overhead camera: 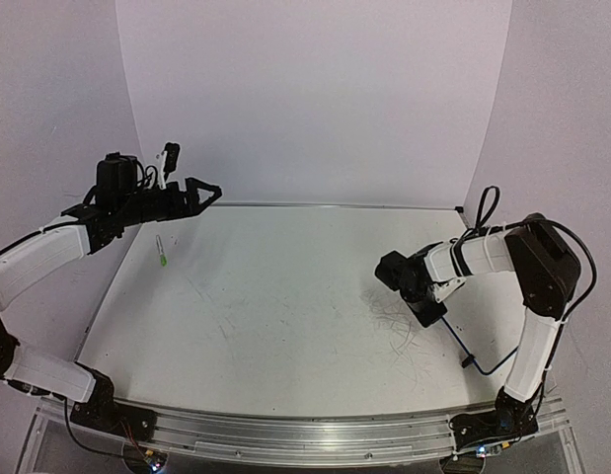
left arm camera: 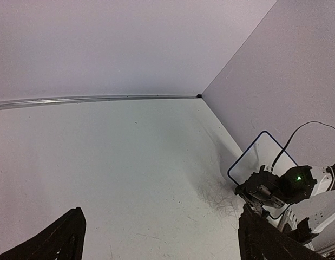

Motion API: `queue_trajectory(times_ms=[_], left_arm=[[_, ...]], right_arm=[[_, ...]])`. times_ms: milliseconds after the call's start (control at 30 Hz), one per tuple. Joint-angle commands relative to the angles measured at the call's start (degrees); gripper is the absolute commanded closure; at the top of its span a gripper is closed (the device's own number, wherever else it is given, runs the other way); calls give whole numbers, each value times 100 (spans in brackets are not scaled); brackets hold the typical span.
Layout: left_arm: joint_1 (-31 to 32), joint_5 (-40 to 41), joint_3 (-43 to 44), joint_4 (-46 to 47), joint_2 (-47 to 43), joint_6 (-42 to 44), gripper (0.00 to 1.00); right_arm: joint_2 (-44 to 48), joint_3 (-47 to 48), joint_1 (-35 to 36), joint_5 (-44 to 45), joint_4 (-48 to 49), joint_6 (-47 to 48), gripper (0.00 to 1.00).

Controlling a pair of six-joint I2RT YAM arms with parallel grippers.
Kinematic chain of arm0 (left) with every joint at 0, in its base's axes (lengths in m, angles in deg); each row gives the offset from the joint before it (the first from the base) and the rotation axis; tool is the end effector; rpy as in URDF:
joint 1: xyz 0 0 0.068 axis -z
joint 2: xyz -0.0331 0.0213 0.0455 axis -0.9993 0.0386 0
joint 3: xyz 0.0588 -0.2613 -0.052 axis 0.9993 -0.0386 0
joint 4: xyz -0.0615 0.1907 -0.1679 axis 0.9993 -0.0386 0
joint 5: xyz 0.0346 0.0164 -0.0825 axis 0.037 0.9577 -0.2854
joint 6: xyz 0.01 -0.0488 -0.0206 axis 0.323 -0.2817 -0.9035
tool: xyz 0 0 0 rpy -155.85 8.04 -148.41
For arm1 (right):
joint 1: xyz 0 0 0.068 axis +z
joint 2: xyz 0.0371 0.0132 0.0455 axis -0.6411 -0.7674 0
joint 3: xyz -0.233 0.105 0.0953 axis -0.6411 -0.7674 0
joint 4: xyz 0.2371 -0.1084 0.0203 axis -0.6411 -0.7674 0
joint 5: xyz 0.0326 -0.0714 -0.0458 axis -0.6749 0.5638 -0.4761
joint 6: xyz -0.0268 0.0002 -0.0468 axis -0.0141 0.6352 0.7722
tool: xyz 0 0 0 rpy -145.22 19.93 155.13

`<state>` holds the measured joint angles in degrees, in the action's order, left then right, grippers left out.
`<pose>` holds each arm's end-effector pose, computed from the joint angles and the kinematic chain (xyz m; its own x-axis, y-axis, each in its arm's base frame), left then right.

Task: Write a sentence on the whiteboard
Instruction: Move the whiteboard to the center of the board.

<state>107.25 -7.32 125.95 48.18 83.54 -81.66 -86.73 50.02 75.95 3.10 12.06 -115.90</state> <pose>0.2710 -0.1129 0.3387 -0.4943 -0.1626 -0.8540 0.5673 0.6840 -0.4586 0.2710 0.1743 0.1265 -0.3287 0.7979 -0.5052 0.8753 0.4583 0.1542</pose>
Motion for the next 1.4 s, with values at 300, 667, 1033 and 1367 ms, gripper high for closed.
queue_trajectory(times_ms=[300,667,1033,1367], left_arm=[[24,4,2,267,266,-191,1],[81,-77,-500,687,456,-712,1],[273,348,-1011,880,276,-1151,1],[463,807,-1255,915,96,-1435,1]], right_arm=[[-63,132,753,616,459,1300,97],[-291,228,2003,627,2484,4117,100],[-282,-338,2418,-1547,5090,7125,100],[-266,-496,2697,-2294,5861,7966,100]])
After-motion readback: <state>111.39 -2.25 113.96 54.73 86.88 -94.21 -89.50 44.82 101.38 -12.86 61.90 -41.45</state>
